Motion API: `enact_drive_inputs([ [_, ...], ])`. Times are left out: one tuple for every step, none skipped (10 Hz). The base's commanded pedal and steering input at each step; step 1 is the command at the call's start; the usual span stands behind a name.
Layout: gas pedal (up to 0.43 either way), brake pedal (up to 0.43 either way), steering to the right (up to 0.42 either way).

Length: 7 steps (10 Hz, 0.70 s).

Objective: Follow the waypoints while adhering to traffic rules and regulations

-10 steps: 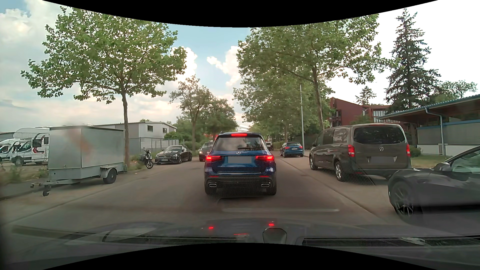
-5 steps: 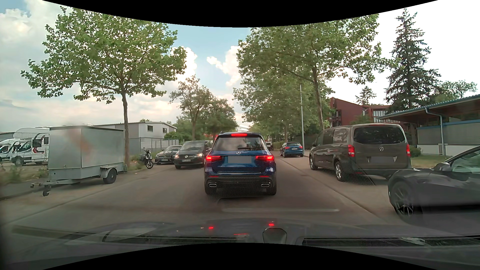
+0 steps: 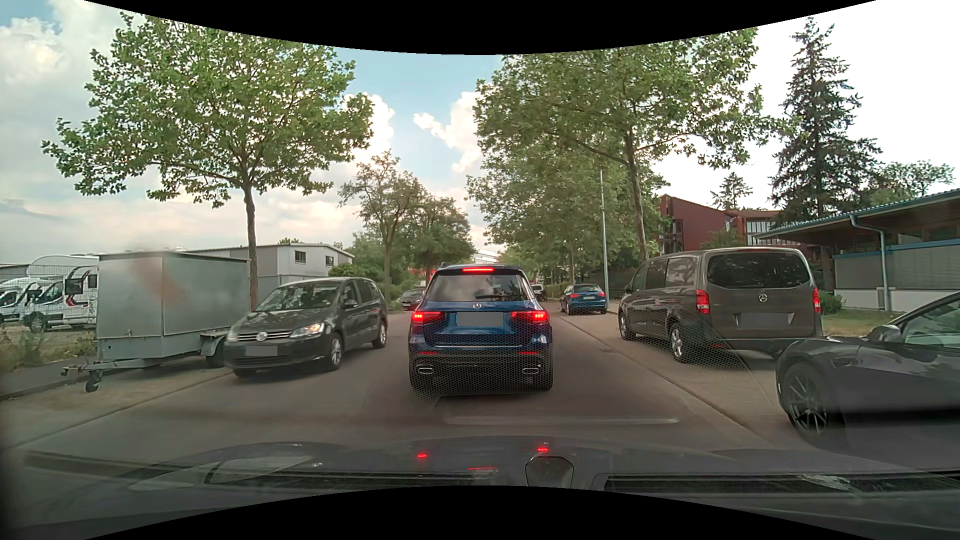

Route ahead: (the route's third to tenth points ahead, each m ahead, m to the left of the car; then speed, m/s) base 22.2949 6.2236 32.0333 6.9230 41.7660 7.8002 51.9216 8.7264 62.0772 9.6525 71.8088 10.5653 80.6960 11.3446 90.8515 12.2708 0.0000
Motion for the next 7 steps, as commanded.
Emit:
enact_drive_inputs([
  [0.000, 0.183, 0.009],
  [0.000, 0.183, 0.009],
  [0.000, 0.183, 0.009],
  [0.000, 0.183, 0.009],
  [0.000, 0.183, 0.009],
  [0.000, 0.183, 0.009],
  [0.000, 0.183, 0.009],
])
